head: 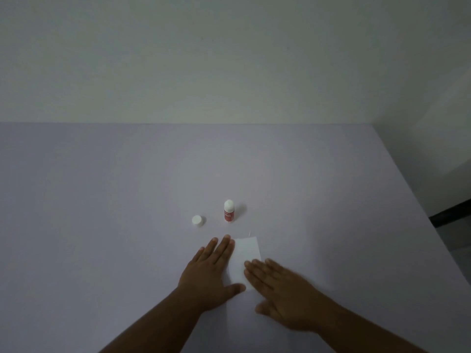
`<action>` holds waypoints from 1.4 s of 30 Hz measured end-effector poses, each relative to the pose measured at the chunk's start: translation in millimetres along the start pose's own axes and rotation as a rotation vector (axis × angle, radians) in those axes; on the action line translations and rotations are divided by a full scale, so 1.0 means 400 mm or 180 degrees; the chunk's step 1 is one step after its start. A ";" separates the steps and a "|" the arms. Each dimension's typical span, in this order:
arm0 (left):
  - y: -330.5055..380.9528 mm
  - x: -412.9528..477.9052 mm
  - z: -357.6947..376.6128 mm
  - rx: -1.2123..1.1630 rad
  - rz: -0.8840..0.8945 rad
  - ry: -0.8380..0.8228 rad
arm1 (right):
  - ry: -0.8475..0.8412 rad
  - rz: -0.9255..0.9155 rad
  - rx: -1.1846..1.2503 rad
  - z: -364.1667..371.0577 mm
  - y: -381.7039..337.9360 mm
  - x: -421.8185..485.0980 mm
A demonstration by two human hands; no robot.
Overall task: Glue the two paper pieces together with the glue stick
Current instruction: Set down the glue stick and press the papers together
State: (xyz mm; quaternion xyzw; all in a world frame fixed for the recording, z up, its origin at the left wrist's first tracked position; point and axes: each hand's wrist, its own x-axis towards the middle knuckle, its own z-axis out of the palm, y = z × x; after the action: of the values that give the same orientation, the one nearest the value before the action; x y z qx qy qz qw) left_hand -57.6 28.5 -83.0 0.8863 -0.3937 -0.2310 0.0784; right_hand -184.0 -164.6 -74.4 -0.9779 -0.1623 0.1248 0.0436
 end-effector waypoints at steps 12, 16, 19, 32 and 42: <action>0.005 -0.003 -0.010 -0.0038 -0.0003 -0.0039 | -0.0061 0.0002 0.0128 -0.011 -0.002 -0.009; 0.004 -0.004 -0.009 -0.0068 -0.0016 -0.0041 | 0.0125 0.0291 0.0029 -0.052 0.030 0.043; 0.004 -0.004 -0.012 -0.0080 -0.0019 -0.0071 | 0.0198 0.0517 0.0168 -0.056 0.022 0.075; 0.004 -0.007 -0.031 -0.0126 -0.0091 0.0038 | 0.0323 0.0829 0.0758 -0.020 -0.005 0.094; 0.031 -0.002 -0.061 -0.1080 -0.0472 0.0818 | 0.0979 0.0905 0.1307 -0.038 -0.014 0.100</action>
State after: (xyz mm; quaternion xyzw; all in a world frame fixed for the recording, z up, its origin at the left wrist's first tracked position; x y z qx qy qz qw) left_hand -54.5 19.6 -57.4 0.9091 -0.2698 -0.1842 0.2586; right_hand -145.0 -146.7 -68.1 -0.9690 0.0135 0.0102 0.2466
